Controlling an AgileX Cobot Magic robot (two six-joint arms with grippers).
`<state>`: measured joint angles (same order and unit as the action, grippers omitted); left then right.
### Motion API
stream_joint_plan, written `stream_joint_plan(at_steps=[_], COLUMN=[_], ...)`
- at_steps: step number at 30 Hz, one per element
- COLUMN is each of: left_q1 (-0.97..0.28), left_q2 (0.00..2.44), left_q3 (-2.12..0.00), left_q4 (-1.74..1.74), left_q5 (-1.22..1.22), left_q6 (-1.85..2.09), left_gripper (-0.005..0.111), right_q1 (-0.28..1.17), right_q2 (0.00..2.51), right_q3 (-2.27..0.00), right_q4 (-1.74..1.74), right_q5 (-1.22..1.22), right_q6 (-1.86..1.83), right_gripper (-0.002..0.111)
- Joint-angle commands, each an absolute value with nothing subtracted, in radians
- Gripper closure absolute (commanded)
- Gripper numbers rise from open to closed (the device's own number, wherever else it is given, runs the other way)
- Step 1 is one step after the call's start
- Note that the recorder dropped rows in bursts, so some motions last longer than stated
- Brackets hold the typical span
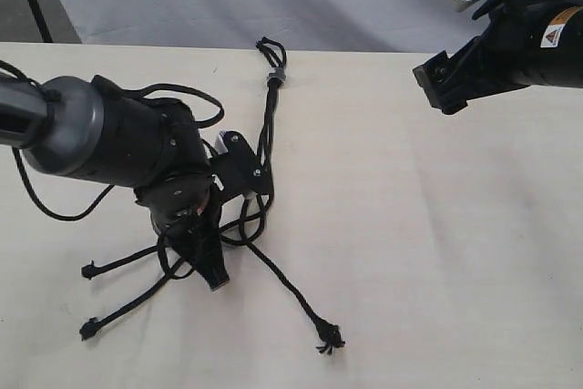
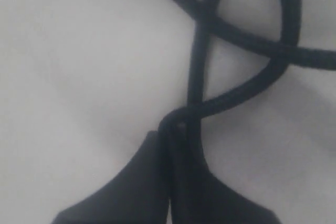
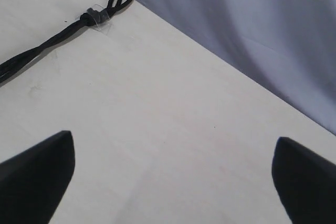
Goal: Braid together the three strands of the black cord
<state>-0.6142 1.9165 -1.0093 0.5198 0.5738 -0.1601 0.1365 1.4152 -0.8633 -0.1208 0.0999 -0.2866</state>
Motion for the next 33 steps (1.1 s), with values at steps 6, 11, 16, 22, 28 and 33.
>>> stream_joint_plan(at_steps=[6, 11, 16, 22, 28, 33], left_q1=[-0.628, -0.738, -0.709, -0.58, -0.58, -0.58], left_q2=[1.912, 1.897, 1.795, 1.827, 1.859, 1.801], left_q3=[-0.923, -0.928, -0.928, -0.92, -0.918, -0.918], left_q4=[0.292, 0.048, 0.189, 0.198, 0.194, 0.194], left_q5=[0.519, 0.606, 0.55, 0.498, 0.468, 0.465], left_q6=[-0.128, 0.074, -0.054, -0.061, -0.061, -0.072], left_gripper=[0.107, 0.107, 0.107, 0.107, 0.065, 0.051], right_q1=[0.129, 0.129, 0.129, 0.131, 0.131, 0.133], right_q2=[1.411, 1.411, 1.411, 1.411, 1.411, 1.411], right_q3=[-0.859, -0.859, -0.859, -0.859, -0.859, -0.859], right_q4=[-0.116, -0.116, -0.116, -0.114, -0.109, 0.082], right_q5=[0.092, 0.088, 0.088, 0.088, 0.088, 0.099], right_q6=[-0.283, -0.283, -0.283, -0.283, -0.283, -0.248], right_gripper=[0.014, 0.014, 0.014, 0.014, 0.014, 0.014])
